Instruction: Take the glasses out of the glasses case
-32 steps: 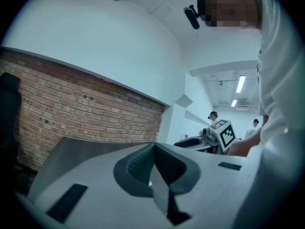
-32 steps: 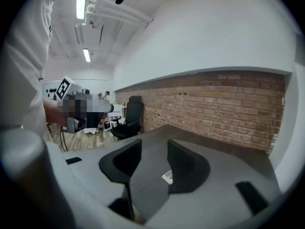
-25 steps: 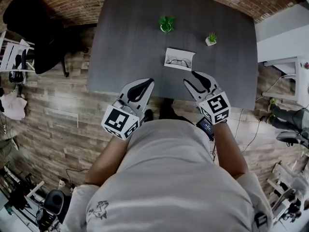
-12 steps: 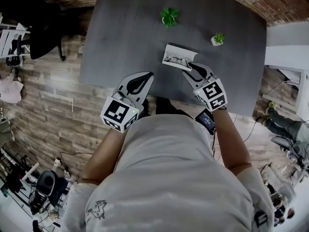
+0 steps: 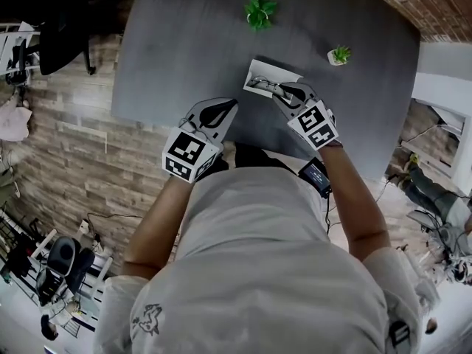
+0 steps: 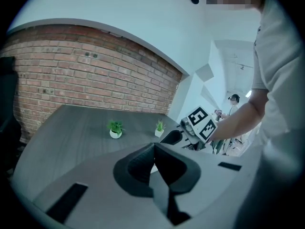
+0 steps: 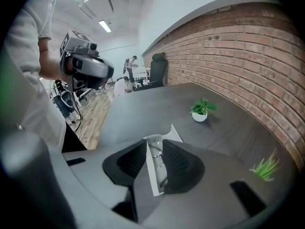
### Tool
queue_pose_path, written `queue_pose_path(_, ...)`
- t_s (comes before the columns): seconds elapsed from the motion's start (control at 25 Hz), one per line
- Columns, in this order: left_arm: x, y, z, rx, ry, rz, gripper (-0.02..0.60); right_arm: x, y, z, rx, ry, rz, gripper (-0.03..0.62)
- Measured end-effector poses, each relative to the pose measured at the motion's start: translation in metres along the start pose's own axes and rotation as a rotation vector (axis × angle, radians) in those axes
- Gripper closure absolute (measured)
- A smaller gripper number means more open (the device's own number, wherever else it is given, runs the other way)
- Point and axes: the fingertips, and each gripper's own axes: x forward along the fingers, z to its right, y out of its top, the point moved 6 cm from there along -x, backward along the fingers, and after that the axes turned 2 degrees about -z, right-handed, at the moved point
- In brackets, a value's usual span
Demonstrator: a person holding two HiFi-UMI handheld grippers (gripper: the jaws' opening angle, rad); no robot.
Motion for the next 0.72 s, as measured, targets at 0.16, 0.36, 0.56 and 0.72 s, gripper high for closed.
queue_pose_path(0.16,0.02,-0.014,-0.003,-0.031,-0.019,-0.054,0.571,0.021,-0.014,0.006,-0.063,0.032,-0.059,0.491)
queue_pose_path(0.36,0.039,-0.027,-0.007,-0.057,-0.038,-0.101,0.571,0.042,-0.026,0.008,-0.101,0.062,-0.106,0.501)
queue_pose_path(0.56,0.056,-0.041,-0.012,-0.06,-0.047,-0.156,0.571,0.06,-0.032,0.011,-0.11,0.087,-0.143,0.516)
queue_pose_path(0.72,0.066,-0.047,-0.017,-0.076,-0.049,-0.175,0.571,0.075,-0.038,0.011,-0.148,0.107,-0.178,0.52)
